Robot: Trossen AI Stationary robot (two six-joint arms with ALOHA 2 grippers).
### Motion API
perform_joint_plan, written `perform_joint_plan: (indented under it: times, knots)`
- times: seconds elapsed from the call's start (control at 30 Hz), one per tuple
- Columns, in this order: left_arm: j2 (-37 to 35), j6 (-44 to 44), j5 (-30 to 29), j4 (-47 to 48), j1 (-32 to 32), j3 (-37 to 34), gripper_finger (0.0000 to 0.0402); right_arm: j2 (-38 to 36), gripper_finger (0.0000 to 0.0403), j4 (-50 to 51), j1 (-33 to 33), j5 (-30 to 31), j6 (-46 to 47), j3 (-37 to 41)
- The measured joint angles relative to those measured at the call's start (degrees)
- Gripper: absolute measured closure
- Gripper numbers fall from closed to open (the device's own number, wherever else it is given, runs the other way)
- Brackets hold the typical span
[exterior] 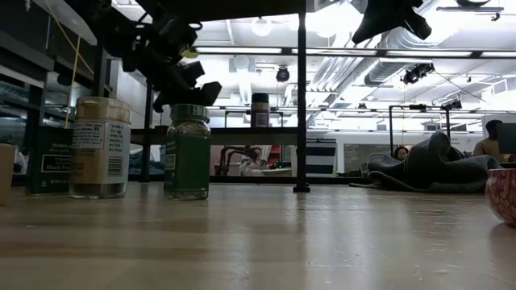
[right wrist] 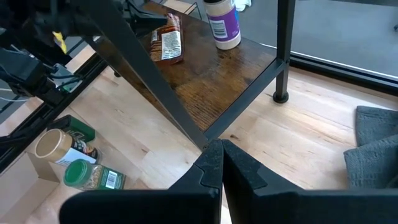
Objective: Shelf spices
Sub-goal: Remove the orange seasoning pack from the shelf
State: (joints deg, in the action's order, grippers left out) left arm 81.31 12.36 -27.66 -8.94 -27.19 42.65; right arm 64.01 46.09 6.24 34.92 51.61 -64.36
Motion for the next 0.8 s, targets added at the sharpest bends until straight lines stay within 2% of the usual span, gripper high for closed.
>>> perform_joint_plan:
  times: [0.2, 0.57, 0.8]
  knots:
    - [-0.28, -2.57, -0.22, 3.35, 1.74, -0.02, 0.0401, 0.00, 0.0403, 0.00, 0.00, 0.02, 0.55, 0.00]
    - [-0.98, -0.38, 2.19, 15.42, 7.66, 0.25, 0.0401, 0.00, 0.0403, 0.00, 0.00, 0.94, 0.95, 0.00]
    - [-3.94, 4.61, 7.74, 18.10, 13.02, 0.09, 0.0401, 0.02, 0.0403, -0.16, 0.00, 0.92, 1.08, 0.00]
